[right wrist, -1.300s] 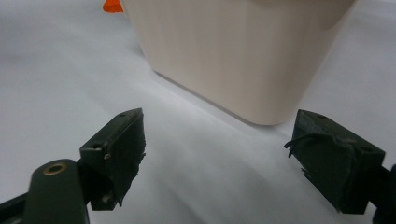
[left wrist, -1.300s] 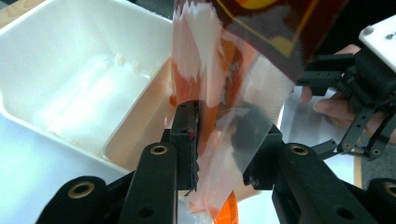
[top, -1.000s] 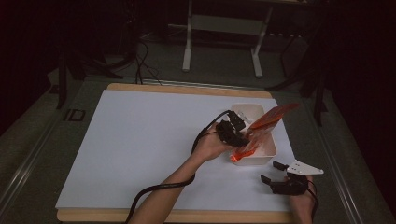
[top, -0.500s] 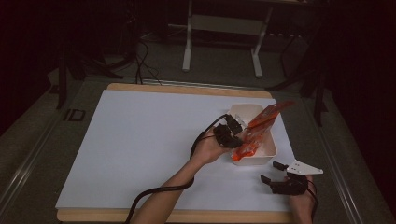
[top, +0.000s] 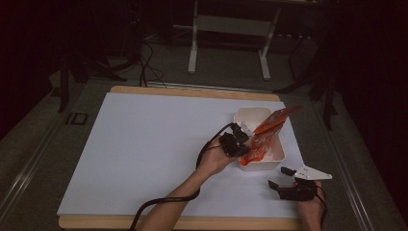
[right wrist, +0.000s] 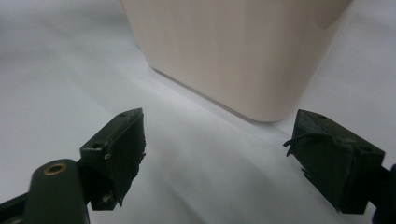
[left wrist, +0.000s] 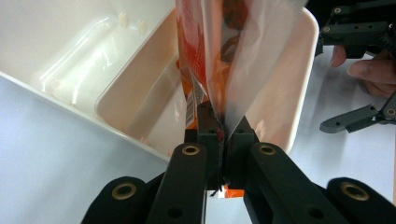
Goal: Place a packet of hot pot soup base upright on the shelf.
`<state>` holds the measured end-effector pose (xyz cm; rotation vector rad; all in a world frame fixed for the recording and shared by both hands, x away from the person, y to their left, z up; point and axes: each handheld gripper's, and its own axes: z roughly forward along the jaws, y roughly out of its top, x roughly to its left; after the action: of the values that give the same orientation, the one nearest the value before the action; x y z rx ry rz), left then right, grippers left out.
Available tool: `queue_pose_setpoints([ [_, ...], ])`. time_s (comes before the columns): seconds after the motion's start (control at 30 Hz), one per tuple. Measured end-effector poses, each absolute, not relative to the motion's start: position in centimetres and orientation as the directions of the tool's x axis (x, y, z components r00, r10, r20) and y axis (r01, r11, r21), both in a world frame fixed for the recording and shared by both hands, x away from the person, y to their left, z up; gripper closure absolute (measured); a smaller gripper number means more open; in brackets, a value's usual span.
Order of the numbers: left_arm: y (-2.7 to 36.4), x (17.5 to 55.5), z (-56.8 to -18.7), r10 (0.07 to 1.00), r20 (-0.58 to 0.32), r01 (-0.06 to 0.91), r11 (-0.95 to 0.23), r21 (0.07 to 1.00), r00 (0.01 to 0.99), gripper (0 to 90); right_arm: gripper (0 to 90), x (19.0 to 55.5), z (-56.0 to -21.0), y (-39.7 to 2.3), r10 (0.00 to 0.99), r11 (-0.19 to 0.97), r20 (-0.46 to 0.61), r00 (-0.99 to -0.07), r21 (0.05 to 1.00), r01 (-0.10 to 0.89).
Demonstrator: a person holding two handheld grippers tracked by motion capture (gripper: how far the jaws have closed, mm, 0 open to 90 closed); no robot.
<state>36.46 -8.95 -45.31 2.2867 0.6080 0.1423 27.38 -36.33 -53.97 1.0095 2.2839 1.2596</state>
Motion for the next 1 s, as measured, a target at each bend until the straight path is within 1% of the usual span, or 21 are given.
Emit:
queue_pose_setpoints([
  [0.13, -8.8, 36.2, -45.5, 0.462, -0.064, 0.369, -0.609, 0.702, 0.884, 89.1, 17.8, 27.4, -54.0, -36.3, 0.724, 0.357, 0.036, -0.688, 0.835, 0.419],
  [0.53, -8.7, 36.0, -46.1, 0.468, -0.098, 0.387, -0.576, 0.720, 0.878, 89.1, 18.0, 27.4, -54.0, -36.2, 0.725, 0.361, 0.033, -0.688, 0.832, 0.420],
  [0.6, -8.9, 36.0, -46.5, 0.461, -0.101, 0.392, -0.597, 0.699, 0.882, 89.1, 18.0, 27.4, -54.0, -36.2, 0.725, 0.361, 0.032, -0.688, 0.832, 0.421],
  [0.63, -9.5, 35.9, -47.3, 0.453, -0.084, 0.392, -0.647, 0.654, 0.887, 89.1, 18.0, 27.4, -54.0, -36.2, 0.725, 0.362, 0.032, -0.688, 0.833, 0.419],
  [0.67, -9.5, 35.8, -48.2, 0.450, -0.077, 0.386, -0.652, 0.653, 0.890, 89.0, 18.0, 27.4, -54.0, -36.2, 0.725, 0.362, 0.030, -0.688, 0.833, 0.418],
  [0.7, -8.9, 36.0, -48.5, 0.461, -0.136, 0.422, -0.602, 0.678, 0.877, 88.9, 17.9, 27.4, -54.0, -36.2, 0.725, 0.361, 0.032, -0.688, 0.833, 0.419],
  [0.73, -8.5, 36.1, -48.8, 0.468, -0.159, 0.438, -0.579, 0.688, 0.869, 88.9, 17.9, 27.3, -53.9, -36.3, 0.723, 0.361, 0.032, -0.690, 0.835, 0.416],
  [0.97, -8.7, 36.3, -48.6, 0.465, -0.150, 0.435, -0.602, 0.669, 0.873, 88.5, 17.9, 27.4, -54.0, -36.2, 0.723, 0.362, 0.032, -0.690, 0.833, 0.418],
  [1.0, -8.5, 36.4, -48.7, 0.466, -0.173, 0.451, -0.592, 0.668, 0.868, 88.5, 18.0, 27.4, -54.0, -36.2, 0.724, 0.360, 0.034, -0.689, 0.834, 0.419],
])
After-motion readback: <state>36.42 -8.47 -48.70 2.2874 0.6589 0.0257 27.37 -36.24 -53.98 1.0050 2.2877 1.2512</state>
